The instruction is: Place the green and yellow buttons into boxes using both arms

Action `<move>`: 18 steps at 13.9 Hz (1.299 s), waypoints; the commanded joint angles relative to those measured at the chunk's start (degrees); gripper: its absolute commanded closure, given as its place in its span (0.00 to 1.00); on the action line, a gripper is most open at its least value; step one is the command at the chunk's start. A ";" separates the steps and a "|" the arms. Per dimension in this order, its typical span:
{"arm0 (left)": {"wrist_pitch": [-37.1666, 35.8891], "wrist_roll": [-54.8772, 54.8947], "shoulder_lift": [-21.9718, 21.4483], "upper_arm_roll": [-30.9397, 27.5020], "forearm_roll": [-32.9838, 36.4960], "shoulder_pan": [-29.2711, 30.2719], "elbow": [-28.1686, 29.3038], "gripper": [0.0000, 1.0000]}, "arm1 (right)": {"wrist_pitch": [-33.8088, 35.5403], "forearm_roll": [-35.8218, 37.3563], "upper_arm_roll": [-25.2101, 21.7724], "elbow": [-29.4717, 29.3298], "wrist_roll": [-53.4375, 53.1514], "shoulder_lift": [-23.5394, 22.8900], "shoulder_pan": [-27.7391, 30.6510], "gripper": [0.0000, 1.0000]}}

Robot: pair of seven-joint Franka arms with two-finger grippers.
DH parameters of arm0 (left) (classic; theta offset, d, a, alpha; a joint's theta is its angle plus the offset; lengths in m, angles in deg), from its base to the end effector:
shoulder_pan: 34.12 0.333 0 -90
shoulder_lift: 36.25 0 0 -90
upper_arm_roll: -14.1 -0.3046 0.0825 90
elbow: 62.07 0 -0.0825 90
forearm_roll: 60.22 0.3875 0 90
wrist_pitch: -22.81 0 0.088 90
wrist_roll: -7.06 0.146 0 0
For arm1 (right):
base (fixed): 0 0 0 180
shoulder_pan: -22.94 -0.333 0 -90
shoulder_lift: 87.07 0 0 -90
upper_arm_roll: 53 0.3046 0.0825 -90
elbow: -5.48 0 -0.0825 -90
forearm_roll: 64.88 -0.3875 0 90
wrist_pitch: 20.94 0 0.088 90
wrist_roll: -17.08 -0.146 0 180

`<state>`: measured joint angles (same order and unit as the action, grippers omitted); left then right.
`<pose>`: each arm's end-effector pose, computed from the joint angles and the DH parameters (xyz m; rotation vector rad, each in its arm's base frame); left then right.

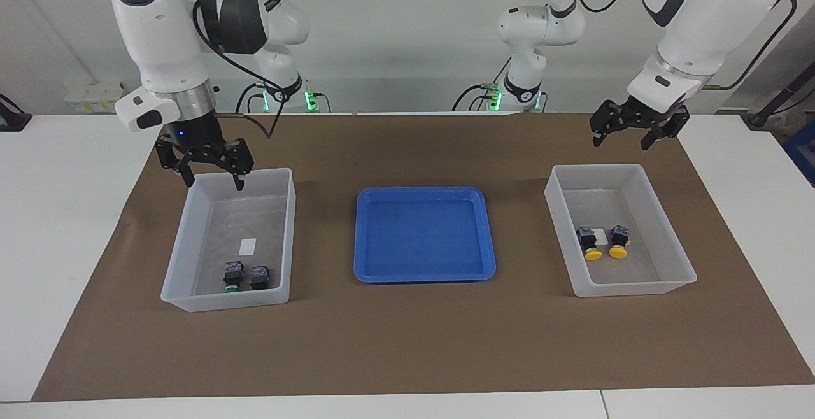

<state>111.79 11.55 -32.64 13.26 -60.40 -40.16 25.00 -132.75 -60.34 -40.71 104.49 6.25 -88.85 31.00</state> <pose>0.5712 -0.0527 0.5612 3.1280 -0.2652 -0.0466 0.6013 0.0350 0.5176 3.0790 -0.1442 0.3100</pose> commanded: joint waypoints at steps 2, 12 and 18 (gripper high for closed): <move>1.72 -0.27 -1.76 0.22 0.09 0.42 1.95 0.00 | 6.41 -1.20 0.54 -5.05 0.20 -1.30 0.12 0.00; 0.94 -0.36 -2.20 0.31 0.09 1.47 2.31 0.00 | 10.20 -1.20 0.63 -4.53 0.73 0.11 -0.06 0.00; 1.11 -0.36 -2.29 0.31 0.09 1.47 2.31 0.00 | 12.31 -1.29 -1.99 -4.70 1.61 1.60 -2.41 0.00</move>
<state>112.45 11.56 -33.08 13.28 -60.40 -39.07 25.16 -121.95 -60.34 -40.76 100.08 6.26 -88.29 30.36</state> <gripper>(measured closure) 0.000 0.000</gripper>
